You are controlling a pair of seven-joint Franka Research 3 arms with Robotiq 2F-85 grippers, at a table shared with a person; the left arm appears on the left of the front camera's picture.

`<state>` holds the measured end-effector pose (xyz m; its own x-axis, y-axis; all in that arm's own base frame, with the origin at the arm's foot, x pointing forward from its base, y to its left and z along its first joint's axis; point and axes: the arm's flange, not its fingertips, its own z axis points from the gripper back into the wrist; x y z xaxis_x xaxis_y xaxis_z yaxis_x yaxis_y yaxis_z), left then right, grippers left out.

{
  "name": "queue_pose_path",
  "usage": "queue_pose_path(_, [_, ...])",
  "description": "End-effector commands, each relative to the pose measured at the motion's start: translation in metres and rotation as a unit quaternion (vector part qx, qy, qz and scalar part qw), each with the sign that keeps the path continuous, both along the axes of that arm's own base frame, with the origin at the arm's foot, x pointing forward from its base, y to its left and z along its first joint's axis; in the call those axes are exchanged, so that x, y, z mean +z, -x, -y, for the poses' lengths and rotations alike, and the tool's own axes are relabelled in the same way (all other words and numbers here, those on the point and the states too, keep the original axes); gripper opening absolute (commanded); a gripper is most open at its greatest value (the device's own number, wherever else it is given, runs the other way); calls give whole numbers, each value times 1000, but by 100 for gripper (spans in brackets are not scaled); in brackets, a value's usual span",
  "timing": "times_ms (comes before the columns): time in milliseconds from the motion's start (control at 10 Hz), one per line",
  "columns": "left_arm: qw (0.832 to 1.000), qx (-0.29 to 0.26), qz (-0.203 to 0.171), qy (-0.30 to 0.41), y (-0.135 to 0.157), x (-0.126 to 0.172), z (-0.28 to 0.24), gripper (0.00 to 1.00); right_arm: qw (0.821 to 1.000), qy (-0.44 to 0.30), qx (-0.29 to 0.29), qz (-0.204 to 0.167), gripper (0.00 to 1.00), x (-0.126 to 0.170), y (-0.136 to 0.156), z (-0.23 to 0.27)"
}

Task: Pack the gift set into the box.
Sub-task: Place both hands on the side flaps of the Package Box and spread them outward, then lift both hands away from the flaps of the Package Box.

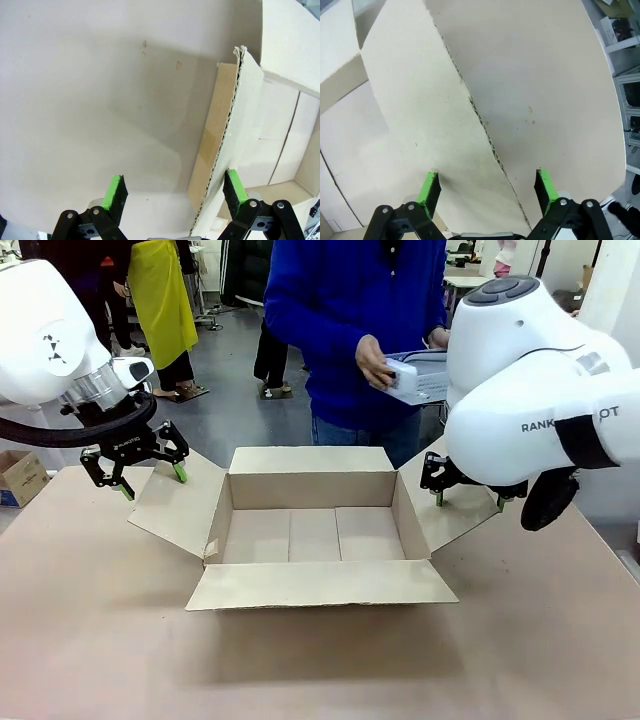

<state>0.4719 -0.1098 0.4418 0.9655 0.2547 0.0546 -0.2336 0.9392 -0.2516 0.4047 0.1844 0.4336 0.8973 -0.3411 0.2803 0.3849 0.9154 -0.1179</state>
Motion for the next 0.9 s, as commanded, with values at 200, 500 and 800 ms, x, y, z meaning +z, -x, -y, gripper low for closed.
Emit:
queue_pose_path(200, [1000,7,3,-9,1,2,0,100,1000,8,0,2,100,0,-5,1])
queue_pose_path(500, [1000,7,3,-9,1,2,0,100,1000,8,0,2,100,0,-5,1])
queue_pose_path(800, [1000,7,3,-9,1,2,0,100,1000,8,0,2,100,0,-5,1])
